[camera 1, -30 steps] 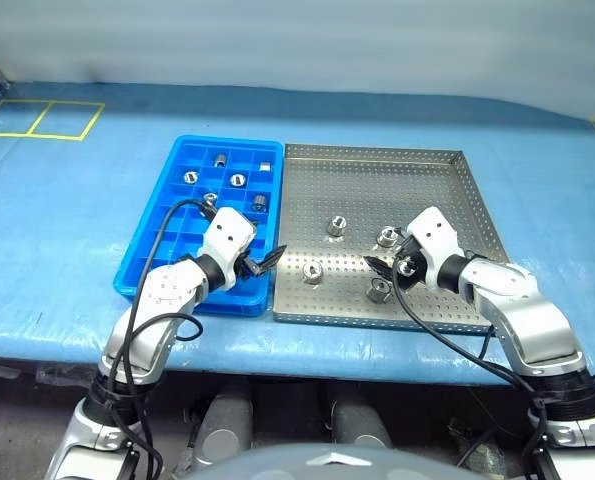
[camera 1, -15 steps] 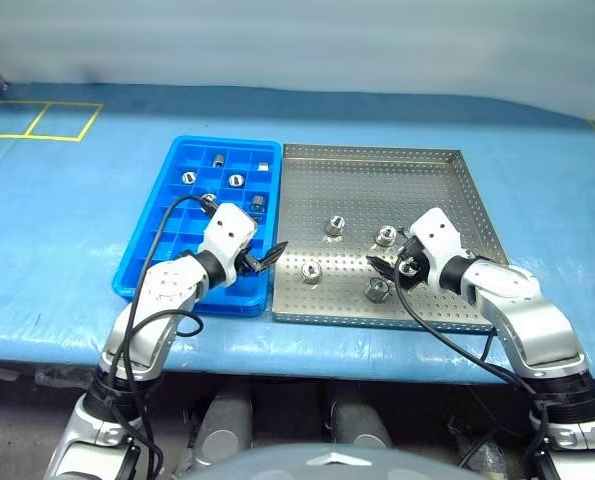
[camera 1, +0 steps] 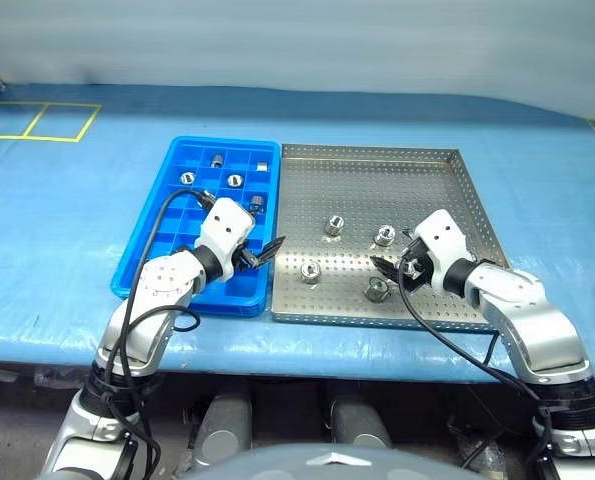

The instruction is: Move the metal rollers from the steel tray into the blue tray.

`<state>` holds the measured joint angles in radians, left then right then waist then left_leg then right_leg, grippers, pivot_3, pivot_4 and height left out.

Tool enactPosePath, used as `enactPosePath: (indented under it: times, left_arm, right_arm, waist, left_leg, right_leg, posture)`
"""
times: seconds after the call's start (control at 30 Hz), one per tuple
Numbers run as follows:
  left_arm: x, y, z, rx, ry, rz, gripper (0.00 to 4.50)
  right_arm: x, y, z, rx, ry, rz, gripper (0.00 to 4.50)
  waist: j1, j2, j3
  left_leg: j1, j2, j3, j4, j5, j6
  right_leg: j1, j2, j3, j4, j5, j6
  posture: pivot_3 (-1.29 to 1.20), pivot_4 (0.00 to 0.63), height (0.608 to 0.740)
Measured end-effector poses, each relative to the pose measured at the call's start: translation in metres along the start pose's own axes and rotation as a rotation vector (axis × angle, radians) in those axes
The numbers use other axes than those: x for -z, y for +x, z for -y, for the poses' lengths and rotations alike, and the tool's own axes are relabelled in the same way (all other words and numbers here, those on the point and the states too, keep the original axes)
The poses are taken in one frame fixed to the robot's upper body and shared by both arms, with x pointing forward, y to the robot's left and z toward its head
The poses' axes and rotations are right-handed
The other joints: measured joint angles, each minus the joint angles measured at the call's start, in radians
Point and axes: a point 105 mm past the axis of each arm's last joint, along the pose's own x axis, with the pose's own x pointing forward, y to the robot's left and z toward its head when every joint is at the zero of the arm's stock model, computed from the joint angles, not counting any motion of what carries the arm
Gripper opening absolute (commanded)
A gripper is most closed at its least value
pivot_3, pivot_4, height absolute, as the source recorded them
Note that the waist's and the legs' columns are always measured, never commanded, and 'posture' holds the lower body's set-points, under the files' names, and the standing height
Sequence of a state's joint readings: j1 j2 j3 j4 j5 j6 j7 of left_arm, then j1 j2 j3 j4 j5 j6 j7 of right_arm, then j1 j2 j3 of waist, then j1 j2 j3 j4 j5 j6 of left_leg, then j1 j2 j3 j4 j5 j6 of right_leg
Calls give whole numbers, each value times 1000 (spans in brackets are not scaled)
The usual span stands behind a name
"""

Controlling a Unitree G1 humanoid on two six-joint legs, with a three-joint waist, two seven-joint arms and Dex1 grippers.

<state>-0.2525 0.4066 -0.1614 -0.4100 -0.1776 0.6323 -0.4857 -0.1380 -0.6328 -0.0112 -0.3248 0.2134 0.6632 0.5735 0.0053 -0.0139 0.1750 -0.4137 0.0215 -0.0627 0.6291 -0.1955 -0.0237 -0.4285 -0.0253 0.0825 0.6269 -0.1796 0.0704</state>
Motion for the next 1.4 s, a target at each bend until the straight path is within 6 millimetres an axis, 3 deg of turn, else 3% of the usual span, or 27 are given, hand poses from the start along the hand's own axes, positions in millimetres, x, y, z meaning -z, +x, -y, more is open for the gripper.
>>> enactPosePath:
  times: [1.2,1.4]
  left_arm:
    - [8,-1,3,2,-23,-29,3668]
    - [14,4,23,149,-70,-71,3668]
  right_arm:
    - [-1,2,-2,-2,10,11,4466]
    - [0,0,-2,6,16,11,4466]
  waist:
    - [-14,0,0]
    - [-16,0,0]
  left_leg:
    - [0,0,0,0,0,0]
    - [0,0,0,0,0,0]
  right_leg:
    - [0,0,0,0,0,0]
    - [0,0,0,0,0,0]
  posture:
    - [95,150,740]
    - [68,150,740]
